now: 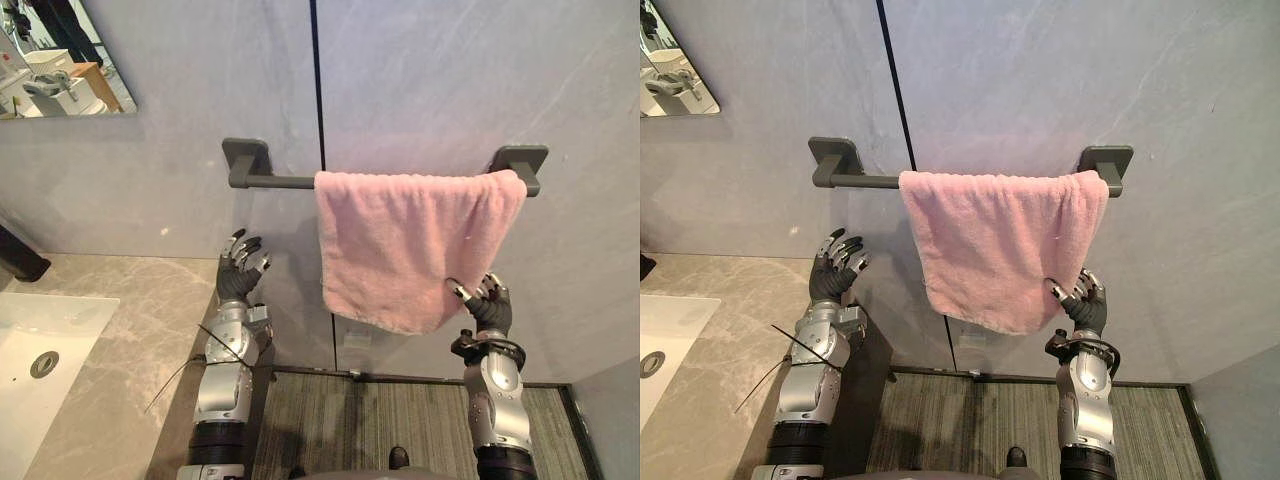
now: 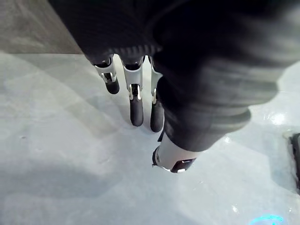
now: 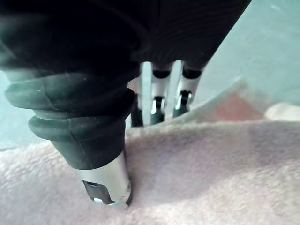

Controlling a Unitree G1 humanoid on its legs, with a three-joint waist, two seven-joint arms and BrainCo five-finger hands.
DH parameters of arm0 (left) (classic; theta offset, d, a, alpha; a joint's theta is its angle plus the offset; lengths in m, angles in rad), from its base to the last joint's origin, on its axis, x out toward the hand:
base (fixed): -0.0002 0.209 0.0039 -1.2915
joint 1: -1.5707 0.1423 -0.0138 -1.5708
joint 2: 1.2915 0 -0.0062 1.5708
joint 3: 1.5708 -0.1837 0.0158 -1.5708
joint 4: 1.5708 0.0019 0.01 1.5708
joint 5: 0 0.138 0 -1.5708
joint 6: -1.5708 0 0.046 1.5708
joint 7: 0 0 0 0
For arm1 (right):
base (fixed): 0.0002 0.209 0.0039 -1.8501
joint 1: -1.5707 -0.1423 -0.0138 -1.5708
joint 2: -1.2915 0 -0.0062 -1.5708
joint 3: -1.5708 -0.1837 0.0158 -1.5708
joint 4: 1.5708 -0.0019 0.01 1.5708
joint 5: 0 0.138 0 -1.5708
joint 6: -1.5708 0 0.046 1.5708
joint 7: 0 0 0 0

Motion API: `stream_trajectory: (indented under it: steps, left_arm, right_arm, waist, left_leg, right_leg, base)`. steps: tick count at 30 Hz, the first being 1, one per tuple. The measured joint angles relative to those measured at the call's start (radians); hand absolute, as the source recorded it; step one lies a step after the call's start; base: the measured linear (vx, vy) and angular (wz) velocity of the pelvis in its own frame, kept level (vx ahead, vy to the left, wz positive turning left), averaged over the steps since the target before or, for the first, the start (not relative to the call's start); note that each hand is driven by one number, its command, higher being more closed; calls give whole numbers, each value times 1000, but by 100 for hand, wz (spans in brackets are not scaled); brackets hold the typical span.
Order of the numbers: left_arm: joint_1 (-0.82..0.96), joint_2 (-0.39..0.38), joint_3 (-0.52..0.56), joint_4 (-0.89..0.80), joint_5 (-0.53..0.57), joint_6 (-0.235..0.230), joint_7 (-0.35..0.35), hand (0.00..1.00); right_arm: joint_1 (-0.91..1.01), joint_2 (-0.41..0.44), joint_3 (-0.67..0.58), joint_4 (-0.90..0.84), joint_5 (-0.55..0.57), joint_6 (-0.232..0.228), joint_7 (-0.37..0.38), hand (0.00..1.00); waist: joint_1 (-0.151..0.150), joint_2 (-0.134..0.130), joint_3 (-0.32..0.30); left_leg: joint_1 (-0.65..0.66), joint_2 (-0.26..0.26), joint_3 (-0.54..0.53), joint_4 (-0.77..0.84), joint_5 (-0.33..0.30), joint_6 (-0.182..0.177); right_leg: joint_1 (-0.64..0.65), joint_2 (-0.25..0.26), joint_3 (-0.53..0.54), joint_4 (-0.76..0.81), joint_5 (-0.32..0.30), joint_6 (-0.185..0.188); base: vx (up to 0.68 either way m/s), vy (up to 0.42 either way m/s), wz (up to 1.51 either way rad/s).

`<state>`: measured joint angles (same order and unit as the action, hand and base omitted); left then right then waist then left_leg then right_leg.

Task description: Organize washtable

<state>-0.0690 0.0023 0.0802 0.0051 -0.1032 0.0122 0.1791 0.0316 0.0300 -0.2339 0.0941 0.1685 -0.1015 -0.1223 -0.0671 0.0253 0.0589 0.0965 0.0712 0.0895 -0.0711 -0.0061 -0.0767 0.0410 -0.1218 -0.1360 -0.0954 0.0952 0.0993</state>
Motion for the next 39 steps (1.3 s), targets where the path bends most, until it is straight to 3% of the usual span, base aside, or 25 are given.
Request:
stream_trajectory:
  steps: [4,6,11,17,24,28,29,39]
  left_arm:
    - [43,1,-4,0,-19,0,-11,0]
    - [71,17,-30,-1,-89,1,-68,0]
    - [139,115,-140,-45,-328,7,-286,0]
    - [136,213,-272,-77,-525,27,-401,0]
    - [102,258,-376,-77,-560,28,-413,0]
    - [41,251,-401,-74,-512,22,-367,0]
    - [36,248,-401,-74,-511,21,-364,100]
    - [7,166,-363,-40,-372,0,-261,100]
  right_arm:
    - [32,0,8,0,0,2,20,0]
    - [46,-1,10,0,0,4,31,0]
    - [54,-10,18,18,9,16,83,0]
    - [55,-20,45,45,27,16,107,0]
    - [55,-41,66,48,27,16,107,0]
    - [55,-41,68,48,27,17,106,0]
    - [55,-41,68,48,26,18,106,0]
    - [54,-39,70,48,26,22,103,0]
  waist:
    - [0,0,0]
    - [2,-1,-1]
    - [4,-2,-2]
    - [1,-1,-15]
    - [2,-6,-18]
    - [-5,-13,-22]
    - [-5,-14,-22]
    - [-6,-19,-26]
  left_leg:
    - [0,1,1,1,0,0]
    - [0,1,0,2,0,0]
    - [-3,2,1,6,-1,0]
    - [-16,3,5,16,-2,1]
    - [-19,4,26,18,-3,1]
    - [-23,5,27,23,-2,1]
    - [-23,6,27,23,-2,1]
    - [-23,11,40,25,-2,1]
  right_leg:
    - [0,0,1,-1,2,1]
    - [1,0,1,-1,2,1]
    - [1,-1,1,-2,4,1]
    - [-11,0,4,-2,8,0]
    - [-25,0,28,-2,17,-2]
    - [-30,-2,34,-2,22,-5]
    - [-30,-2,34,-2,23,-5]
    - [-33,8,38,-2,26,-8]
  base:
    - [0,0,0]
    - [0,0,0]
    - [0,0,0]
    - [0,0,-1]
    - [-11,-3,-8]
    - [-51,-17,-5]
    - [-44,-17,-3]
    - [-36,-21,-2]
